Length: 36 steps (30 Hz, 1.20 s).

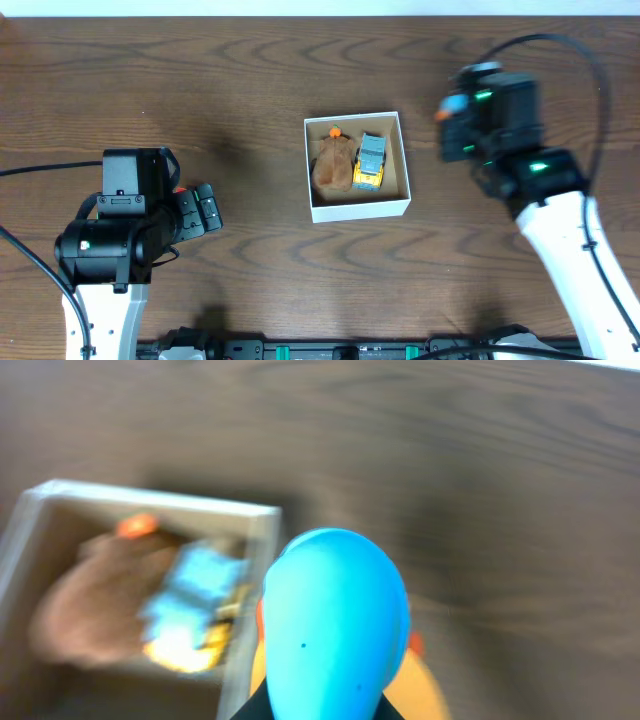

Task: Pack container
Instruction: 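Place the duck into the box with the right gripper and withdraw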

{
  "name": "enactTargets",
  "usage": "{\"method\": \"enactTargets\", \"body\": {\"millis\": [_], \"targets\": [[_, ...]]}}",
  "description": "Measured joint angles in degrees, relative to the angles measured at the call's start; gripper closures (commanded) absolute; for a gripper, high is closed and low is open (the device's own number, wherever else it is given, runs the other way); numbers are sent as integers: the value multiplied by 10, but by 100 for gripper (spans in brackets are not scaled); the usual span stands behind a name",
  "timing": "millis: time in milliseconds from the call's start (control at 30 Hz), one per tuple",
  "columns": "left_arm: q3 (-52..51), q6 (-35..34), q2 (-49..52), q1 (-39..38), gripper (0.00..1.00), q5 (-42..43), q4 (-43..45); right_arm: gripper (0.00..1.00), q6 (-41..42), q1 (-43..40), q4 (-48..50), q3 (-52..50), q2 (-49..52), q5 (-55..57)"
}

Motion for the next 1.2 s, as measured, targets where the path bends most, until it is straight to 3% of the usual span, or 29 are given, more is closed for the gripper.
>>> {"method": "enactTargets", "body": {"millis": [167, 467, 500, 567, 600, 633, 1000, 1133, 1200], "targets": [[0, 0, 0, 0, 2, 0, 0, 98, 11, 120, 7, 0, 31, -1], [0, 0, 0, 0, 2, 0, 0, 96, 19, 190, 13, 0, 148, 0], [0, 0, 0, 0, 2, 0, 0, 89, 19, 191, 12, 0, 159, 0], [0, 0, 0, 0, 2, 0, 0, 53, 23, 191, 8, 0, 180, 0], [0, 0, 0, 0, 2, 0, 0, 43, 23, 191, 3, 0, 188, 0], [0, 0, 0, 0, 2, 0, 0, 41, 23, 191, 0, 0, 192, 0], [0, 0, 0, 0, 2, 0, 0, 42, 14, 190, -6, 0, 182, 28], [0, 0, 0, 0, 2, 0, 0, 64, 5, 188, -6, 4, 151, 35], [0, 0, 0, 0, 2, 0, 0, 66, 6, 188, -5, 7, 134, 38]]}}
